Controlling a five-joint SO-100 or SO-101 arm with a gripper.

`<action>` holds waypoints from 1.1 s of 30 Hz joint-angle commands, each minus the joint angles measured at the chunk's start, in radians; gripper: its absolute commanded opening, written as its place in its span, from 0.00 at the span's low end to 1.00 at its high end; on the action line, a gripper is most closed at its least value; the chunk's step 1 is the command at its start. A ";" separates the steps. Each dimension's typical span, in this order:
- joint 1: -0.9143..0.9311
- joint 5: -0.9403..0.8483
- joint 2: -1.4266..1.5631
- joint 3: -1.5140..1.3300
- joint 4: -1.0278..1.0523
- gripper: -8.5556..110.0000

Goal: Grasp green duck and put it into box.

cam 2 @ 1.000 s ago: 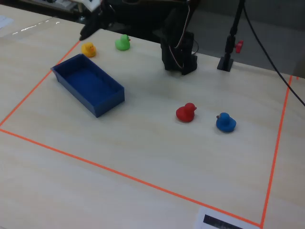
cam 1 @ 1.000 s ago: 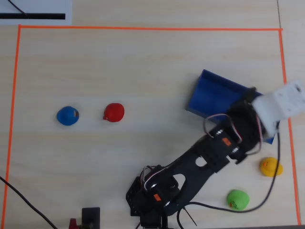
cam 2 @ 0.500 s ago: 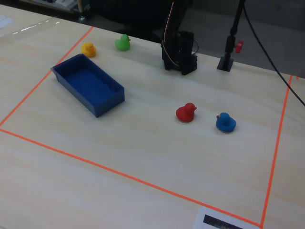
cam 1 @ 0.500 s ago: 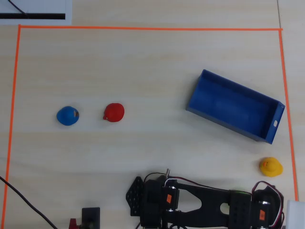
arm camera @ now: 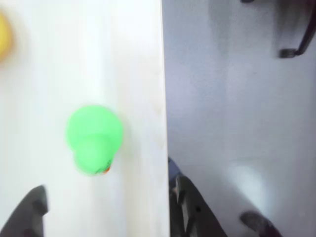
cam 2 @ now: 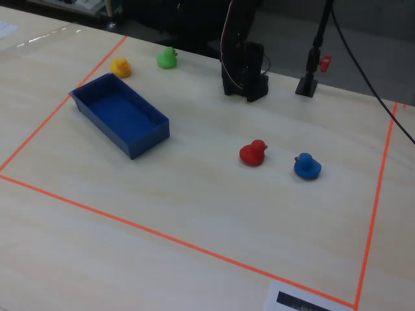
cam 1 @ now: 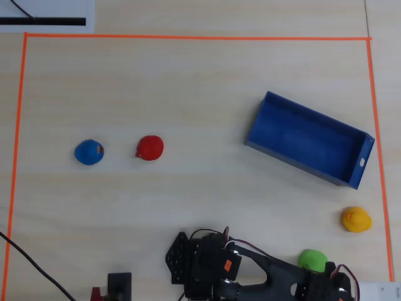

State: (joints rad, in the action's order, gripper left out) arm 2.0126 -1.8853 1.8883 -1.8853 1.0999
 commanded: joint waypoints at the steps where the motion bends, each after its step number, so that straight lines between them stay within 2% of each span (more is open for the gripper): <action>1: 0.041 -0.072 -0.032 -0.061 -0.150 0.38; 33: -0.101 -0.084 -0.272 -0.052 -0.135 0.41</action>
State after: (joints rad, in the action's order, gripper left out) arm 1.9205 -1.9620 1.6168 -1.9834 0.9710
